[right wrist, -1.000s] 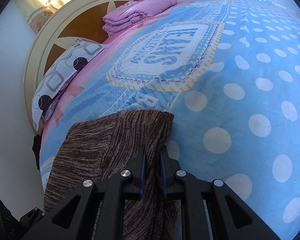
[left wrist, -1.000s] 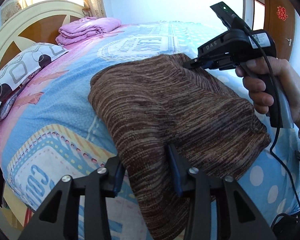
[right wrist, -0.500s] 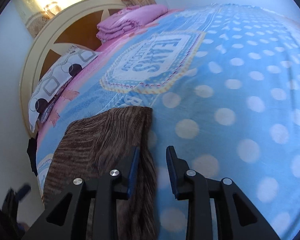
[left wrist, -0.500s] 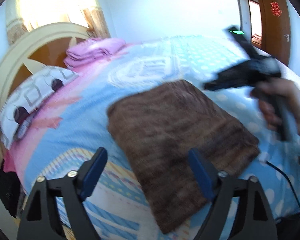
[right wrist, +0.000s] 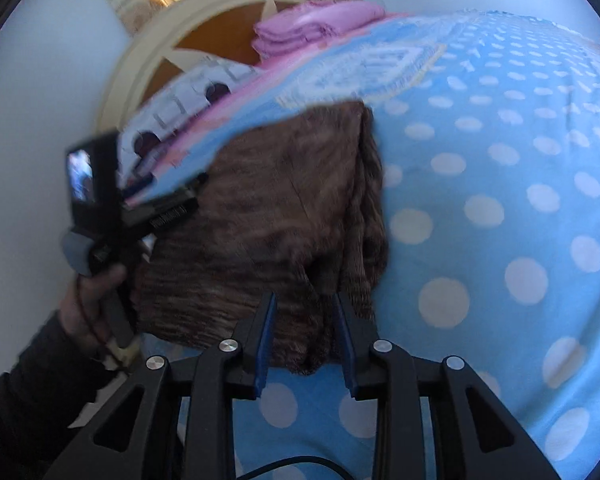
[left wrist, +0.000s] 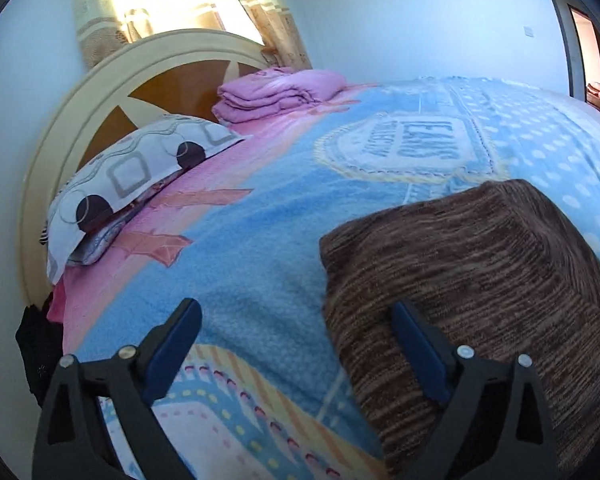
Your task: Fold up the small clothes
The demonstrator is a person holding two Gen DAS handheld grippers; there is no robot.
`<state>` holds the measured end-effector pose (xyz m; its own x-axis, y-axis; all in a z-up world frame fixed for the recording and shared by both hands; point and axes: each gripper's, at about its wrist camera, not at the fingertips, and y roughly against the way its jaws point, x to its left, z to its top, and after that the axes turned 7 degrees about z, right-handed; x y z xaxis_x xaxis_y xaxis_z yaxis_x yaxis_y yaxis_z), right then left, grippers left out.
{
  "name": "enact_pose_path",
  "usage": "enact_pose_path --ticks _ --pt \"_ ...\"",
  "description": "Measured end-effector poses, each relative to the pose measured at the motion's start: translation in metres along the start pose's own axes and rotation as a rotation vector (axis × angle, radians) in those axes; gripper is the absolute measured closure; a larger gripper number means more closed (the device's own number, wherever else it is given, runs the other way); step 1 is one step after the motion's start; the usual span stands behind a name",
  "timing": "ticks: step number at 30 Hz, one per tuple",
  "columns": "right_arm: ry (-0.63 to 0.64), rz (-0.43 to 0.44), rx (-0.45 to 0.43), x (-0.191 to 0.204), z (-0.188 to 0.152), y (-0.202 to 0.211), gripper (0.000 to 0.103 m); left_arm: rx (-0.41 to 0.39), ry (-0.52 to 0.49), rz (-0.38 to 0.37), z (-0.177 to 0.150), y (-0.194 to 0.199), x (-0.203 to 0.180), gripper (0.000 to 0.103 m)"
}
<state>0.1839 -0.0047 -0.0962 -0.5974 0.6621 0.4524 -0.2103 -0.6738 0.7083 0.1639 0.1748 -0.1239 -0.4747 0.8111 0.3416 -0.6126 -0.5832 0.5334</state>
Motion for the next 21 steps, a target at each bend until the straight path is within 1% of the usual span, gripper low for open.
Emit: enact_pose_path --ticks 1,4,7,8,10,11,12,14,16,17,18,19,21 --pt "0.015 -0.009 0.014 0.003 -0.003 -0.002 0.097 -0.001 -0.002 0.002 0.000 0.002 -0.001 0.005" --pt "0.057 -0.036 0.017 0.010 -0.009 0.004 0.099 0.015 -0.007 -0.007 0.001 0.007 0.001 0.005" --pt "0.053 -0.062 -0.027 0.010 -0.007 0.026 0.100 0.020 -0.020 -0.024 0.004 0.016 0.002 0.003" --pt "0.049 -0.069 -0.042 0.009 -0.006 0.035 0.100 0.015 -0.022 -0.032 0.004 0.021 0.002 0.001" --pt "0.039 -0.081 -0.046 0.006 -0.004 0.041 0.101 0.005 -0.032 -0.037 0.001 0.024 0.000 0.000" --pt "0.033 -0.090 -0.039 0.003 -0.005 0.040 0.101 0.015 -0.058 -0.026 -0.003 0.022 -0.006 0.000" --pt "0.032 -0.113 -0.011 -0.001 -0.004 0.030 0.101 0.018 -0.069 -0.018 -0.005 0.019 -0.009 0.000" --pt "0.040 -0.170 0.045 -0.008 -0.011 0.008 0.100 0.003 -0.057 -0.015 -0.011 0.014 -0.014 0.000" --pt "0.027 -0.160 0.010 -0.011 -0.012 0.008 0.100 0.004 -0.032 -0.020 -0.013 0.017 -0.011 0.000" --pt "-0.001 -0.145 0.008 -0.013 -0.012 0.012 0.100 0.015 -0.032 -0.037 -0.012 0.021 -0.009 0.000" --pt "-0.014 -0.143 0.006 -0.013 -0.012 0.016 0.095 0.020 -0.040 -0.050 -0.012 0.026 -0.006 0.000" --pt "-0.015 -0.174 -0.006 -0.009 -0.012 0.025 0.081 0.020 -0.056 -0.057 -0.011 0.032 -0.003 0.000" --pt "0.021 -0.246 -0.054 0.007 -0.015 0.043 0.065 0.000 -0.088 -0.059 -0.013 0.051 0.006 0.000"
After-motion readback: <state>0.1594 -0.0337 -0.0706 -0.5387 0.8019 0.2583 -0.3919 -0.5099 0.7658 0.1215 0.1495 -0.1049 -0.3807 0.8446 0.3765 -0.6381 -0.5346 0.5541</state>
